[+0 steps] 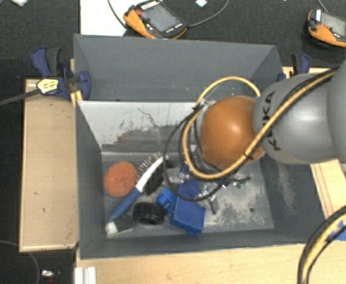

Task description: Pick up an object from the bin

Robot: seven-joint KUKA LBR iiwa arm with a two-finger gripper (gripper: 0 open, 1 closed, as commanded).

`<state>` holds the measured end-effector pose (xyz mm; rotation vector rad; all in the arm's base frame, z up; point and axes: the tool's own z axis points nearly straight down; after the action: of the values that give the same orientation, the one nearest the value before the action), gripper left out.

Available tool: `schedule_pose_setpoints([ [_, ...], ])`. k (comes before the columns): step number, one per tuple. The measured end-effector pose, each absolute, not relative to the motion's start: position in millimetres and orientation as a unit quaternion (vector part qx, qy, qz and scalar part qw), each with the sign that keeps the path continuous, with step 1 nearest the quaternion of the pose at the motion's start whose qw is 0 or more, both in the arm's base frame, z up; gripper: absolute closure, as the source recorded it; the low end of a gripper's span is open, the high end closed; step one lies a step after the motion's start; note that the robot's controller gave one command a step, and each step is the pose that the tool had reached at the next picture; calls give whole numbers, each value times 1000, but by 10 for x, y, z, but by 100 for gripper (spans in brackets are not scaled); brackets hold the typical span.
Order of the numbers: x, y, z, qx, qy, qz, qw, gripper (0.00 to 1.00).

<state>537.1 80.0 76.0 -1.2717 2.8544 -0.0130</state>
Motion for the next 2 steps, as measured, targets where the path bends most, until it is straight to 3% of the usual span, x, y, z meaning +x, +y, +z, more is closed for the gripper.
schedule_pose_setpoints([
  [1,5212,1885,804,-542,840,-15,24,100],
  [2,5216,1873,805,-540,841,-15,24,100],
])
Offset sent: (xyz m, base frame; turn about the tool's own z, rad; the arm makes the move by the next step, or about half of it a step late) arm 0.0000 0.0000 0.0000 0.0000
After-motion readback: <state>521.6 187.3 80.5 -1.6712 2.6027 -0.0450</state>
